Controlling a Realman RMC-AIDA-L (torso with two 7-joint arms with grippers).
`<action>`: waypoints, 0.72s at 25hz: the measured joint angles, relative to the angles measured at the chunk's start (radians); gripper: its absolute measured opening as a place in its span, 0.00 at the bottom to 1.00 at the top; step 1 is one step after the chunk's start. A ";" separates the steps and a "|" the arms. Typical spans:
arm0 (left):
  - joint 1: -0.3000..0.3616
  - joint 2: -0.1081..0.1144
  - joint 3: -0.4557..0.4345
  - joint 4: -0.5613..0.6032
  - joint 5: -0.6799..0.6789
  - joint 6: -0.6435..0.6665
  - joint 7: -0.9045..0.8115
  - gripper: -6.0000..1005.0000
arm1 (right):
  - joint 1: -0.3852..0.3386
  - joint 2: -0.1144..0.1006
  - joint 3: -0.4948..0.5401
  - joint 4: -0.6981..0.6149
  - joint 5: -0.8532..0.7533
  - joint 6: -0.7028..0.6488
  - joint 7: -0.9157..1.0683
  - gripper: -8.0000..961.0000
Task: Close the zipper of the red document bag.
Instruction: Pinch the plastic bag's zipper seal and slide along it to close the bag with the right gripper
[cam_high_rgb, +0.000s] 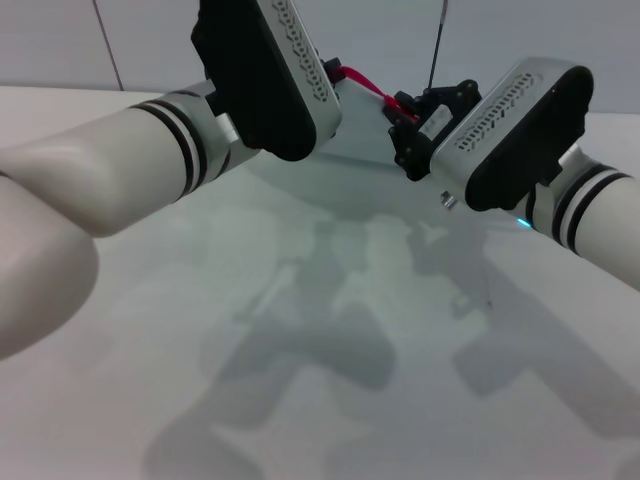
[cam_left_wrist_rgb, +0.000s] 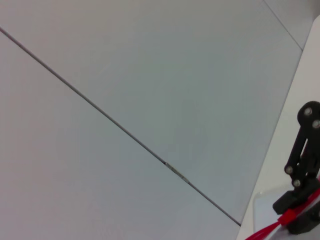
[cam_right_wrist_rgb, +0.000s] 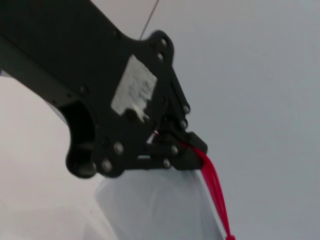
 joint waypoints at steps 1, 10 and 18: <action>0.001 0.000 0.000 0.000 0.000 0.000 0.000 0.04 | -0.001 0.000 0.001 0.002 0.000 0.000 0.000 0.14; 0.026 0.000 -0.004 0.017 0.002 -0.001 0.001 0.04 | -0.011 0.000 0.035 0.023 0.000 0.002 -0.008 0.14; 0.049 0.001 -0.018 0.035 0.003 -0.003 0.006 0.04 | -0.027 0.000 0.080 0.028 -0.011 0.000 -0.011 0.14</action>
